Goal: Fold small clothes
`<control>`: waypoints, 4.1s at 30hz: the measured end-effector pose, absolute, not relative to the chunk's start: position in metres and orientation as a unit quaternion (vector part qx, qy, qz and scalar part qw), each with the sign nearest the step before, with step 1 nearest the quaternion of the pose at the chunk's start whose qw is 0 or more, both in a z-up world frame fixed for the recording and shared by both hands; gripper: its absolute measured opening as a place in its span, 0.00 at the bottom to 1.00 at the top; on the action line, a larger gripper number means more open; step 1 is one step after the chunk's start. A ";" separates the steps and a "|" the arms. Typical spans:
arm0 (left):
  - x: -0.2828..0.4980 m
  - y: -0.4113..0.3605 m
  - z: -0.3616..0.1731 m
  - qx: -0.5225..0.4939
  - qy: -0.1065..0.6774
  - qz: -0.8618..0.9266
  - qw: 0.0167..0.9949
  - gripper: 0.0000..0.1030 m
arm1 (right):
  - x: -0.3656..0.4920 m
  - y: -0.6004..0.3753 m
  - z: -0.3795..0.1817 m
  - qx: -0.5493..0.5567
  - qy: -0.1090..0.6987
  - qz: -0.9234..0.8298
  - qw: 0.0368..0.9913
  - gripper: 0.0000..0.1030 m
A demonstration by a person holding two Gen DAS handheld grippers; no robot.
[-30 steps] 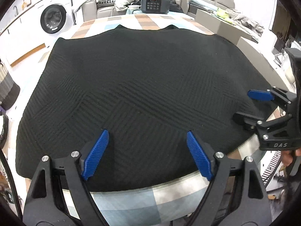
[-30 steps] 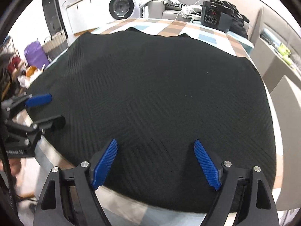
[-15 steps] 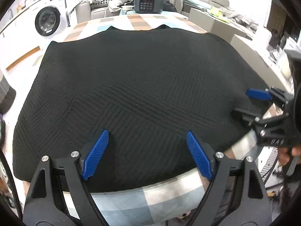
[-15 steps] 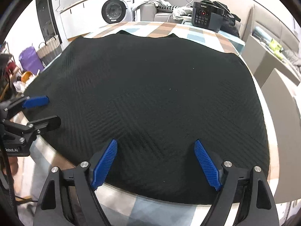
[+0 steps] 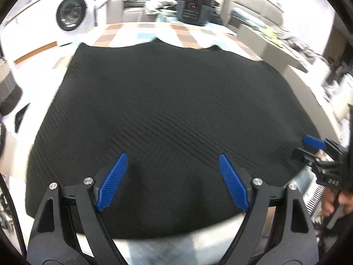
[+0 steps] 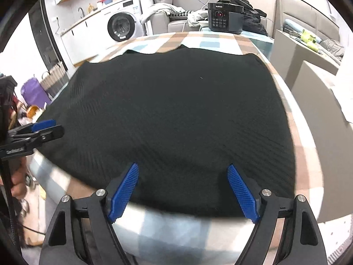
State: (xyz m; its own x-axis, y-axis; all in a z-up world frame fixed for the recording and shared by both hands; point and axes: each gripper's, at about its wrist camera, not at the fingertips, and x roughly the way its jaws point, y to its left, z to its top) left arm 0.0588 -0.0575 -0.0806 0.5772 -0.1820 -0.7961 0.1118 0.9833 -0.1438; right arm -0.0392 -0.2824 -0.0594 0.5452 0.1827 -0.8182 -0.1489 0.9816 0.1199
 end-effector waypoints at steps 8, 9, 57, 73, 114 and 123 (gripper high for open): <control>0.081 -0.025 -0.092 -0.076 0.458 -0.054 0.884 0.52 | -0.009 -0.260 -0.065 0.001 0.461 0.096 0.882 0.67; 0.081 -0.021 -0.093 -0.076 0.459 -0.055 0.884 0.48 | -0.010 -0.261 -0.066 -0.006 0.459 0.095 0.883 0.66; 0.109 -0.042 -0.099 -0.044 0.456 -0.069 0.886 0.48 | 0.005 -0.294 -0.062 -0.022 0.485 0.029 0.874 0.67; 0.031 -0.065 -0.094 -0.052 0.448 -0.118 0.885 0.49 | -0.026 -0.235 -0.066 -0.064 0.463 0.106 0.878 0.69; -0.012 -0.108 -0.097 0.011 0.448 -0.166 0.879 0.50 | -0.061 -0.209 -0.070 -0.076 0.462 0.158 0.869 0.73; -0.010 -0.104 -0.097 0.008 0.449 -0.175 0.876 0.50 | -0.069 -0.306 -0.067 -0.048 0.469 0.025 0.882 0.71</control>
State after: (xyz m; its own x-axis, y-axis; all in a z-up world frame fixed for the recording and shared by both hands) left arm -0.0097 -0.1043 -0.0969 0.5359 -0.2999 -0.7892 0.3144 0.9384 -0.1432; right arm -0.0687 -0.3062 -0.0672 0.5587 -0.0012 -0.8293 -0.0881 0.9942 -0.0609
